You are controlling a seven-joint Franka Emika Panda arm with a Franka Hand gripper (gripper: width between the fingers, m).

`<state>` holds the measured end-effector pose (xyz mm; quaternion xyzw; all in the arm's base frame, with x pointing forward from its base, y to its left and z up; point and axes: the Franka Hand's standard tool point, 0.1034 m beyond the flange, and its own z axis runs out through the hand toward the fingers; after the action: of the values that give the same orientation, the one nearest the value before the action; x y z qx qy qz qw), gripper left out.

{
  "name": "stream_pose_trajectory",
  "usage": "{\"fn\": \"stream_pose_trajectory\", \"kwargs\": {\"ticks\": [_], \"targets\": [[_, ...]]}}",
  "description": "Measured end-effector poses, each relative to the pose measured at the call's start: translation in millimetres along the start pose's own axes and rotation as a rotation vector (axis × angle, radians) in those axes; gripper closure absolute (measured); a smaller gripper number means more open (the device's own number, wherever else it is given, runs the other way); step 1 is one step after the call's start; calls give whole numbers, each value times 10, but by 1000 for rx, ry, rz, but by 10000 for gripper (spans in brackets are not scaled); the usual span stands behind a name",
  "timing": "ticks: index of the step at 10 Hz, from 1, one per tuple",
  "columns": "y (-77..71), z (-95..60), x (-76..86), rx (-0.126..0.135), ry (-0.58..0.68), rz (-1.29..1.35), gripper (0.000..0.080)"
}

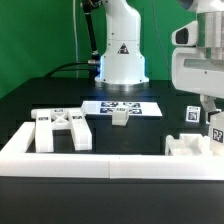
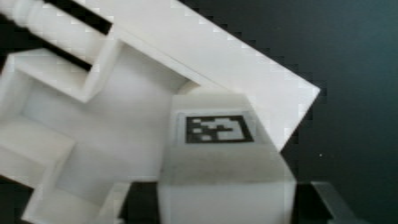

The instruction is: Assemble chair

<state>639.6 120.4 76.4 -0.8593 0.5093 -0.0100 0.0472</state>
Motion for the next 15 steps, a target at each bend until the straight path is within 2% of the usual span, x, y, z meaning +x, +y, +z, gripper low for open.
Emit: {"fn": "stream_pose_trajectory", "kwargs": {"ticks": [2, 3, 4, 5, 6, 10, 15], "targets": [[-1, 1, 0, 2, 0, 59, 479], [-1, 3, 0, 2, 0, 43, 345], [0, 5, -1, 1, 0, 19, 345], [-2, 5, -8, 1, 0, 13, 198], [-9, 6, -28, 1, -1, -27, 165], [-9, 3, -20, 0, 2, -491, 150], [-11, 12, -38, -3, 2, -924, 150]]}}
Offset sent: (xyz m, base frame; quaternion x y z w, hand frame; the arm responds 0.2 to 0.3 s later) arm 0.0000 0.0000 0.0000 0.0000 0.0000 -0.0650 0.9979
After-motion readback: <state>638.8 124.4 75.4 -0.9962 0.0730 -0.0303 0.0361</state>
